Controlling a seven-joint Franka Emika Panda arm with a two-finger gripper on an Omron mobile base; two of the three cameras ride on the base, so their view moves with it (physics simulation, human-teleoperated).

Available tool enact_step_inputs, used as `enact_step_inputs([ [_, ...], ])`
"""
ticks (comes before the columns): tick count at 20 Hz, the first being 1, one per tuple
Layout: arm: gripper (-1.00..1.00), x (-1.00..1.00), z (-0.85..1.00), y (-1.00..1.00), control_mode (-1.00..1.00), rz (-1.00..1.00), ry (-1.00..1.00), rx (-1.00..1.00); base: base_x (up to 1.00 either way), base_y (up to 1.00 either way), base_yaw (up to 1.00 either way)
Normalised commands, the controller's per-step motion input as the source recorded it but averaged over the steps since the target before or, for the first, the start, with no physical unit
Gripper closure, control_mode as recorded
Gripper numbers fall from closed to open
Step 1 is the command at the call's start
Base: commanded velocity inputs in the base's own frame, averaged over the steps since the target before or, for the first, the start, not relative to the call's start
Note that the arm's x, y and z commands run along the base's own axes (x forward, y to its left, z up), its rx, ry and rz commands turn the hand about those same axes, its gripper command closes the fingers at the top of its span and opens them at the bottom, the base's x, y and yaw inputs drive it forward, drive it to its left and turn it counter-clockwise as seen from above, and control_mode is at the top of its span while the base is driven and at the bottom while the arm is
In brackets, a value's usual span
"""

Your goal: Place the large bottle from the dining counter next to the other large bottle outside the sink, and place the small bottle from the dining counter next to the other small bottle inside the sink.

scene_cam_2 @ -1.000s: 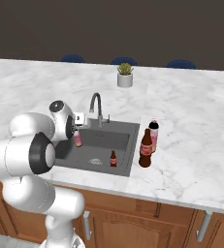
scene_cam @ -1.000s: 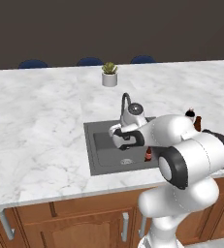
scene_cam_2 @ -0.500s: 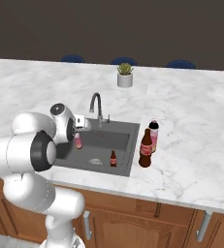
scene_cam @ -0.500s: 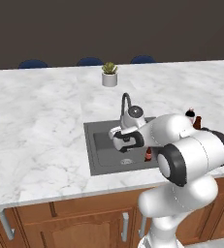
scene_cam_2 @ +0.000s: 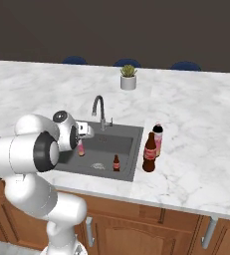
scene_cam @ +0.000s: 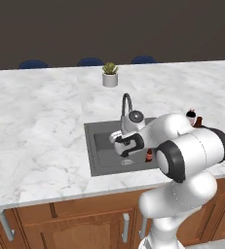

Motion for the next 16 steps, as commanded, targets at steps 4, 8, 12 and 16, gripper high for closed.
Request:
enact_step_inputs([
  [4, 1.00, 0.00, -0.04, 0.00, -1.00, 0.02, -0.01, 0.00, 0.00, 0.00, 0.00],
  [8, 1.00, 0.00, -0.06, -0.05, -1.00, 0.02, 0.00, 0.00, 0.00, 0.00, 0.00],
  [12, 1.00, 0.00, -0.07, -0.16, -1.00, 0.01, -0.01, 0.00, 0.00, 0.00, 0.00],
  [16, 1.00, 0.00, -0.14, -0.16, -1.00, 0.01, 0.00, 0.00, 0.00, 0.00, 0.00],
])
